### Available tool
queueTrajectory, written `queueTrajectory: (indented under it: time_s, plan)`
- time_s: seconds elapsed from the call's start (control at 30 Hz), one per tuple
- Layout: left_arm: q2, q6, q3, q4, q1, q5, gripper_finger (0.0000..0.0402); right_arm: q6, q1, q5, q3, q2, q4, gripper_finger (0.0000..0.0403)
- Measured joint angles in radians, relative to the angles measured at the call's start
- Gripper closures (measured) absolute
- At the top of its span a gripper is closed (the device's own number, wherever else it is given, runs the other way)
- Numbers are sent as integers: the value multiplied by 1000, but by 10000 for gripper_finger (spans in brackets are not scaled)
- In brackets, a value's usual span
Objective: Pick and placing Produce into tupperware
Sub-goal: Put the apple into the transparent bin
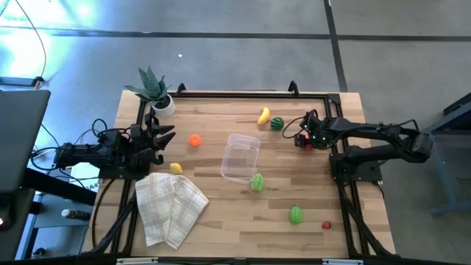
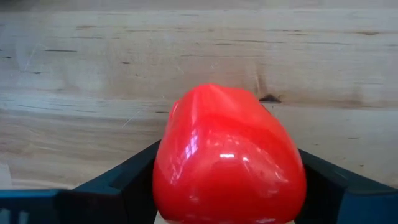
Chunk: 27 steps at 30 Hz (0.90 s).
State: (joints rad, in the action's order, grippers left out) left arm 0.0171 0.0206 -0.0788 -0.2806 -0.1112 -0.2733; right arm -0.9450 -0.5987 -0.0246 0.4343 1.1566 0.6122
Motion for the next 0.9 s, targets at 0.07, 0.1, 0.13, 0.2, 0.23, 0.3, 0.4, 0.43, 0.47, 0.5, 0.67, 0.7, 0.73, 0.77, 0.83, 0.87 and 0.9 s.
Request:
queueTrajectory:
  time_s: [0.07,0.1,0.13,0.2,0.23,0.3,0.4,0.43,0.47,0.5,0.67,0.7,0.73,0.77,0.83,0.87,0.9]
  plan:
    - [0,0,0,0,0,0,289,0,0,-2,0,0,-2,140]
    - [0,0,0,0,0,0,289,0,0,-3,0,0,-3,142]
    - [0,0,0,0,0,0,289,0,0,-4,0,0,-3,142]
    - [0,0,0,0,0,0,289,0,0,-6,0,0,-6,142]
    - [0,0,0,0,0,0,289,1,0,-7,0,0,-7,143]
    - [0,0,0,0,0,0,289,1,0,-10,0,0,-10,143]
    - [0,0,0,0,0,0,289,2,0,-14,0,0,-15,143]
    - [0,0,0,0,0,0,289,2,0,-16,0,0,-16,143]
    - [0,0,0,0,0,0,289,3,0,-17,0,0,-18,143]
    - [0,0,0,0,0,0,289,3,0,-17,0,0,-18,143]
    - [0,0,0,0,0,0,289,3,0,-19,0,0,-23,144]
    - [0,0,0,0,0,0,289,3,0,-19,0,0,-24,144]
    - [0,0,0,0,0,0,289,3,0,-19,0,0,-25,144]
    - [0,0,0,0,0,0,289,5,0,-19,1,0,-25,144]
    - [0,0,0,0,0,0,289,14,-1,-20,9,2,-26,144]
    - [0,0,0,0,0,0,289,27,-2,-33,16,2,-45,144]
    - [0,0,0,0,0,0,289,35,-3,-38,31,2,-53,144]
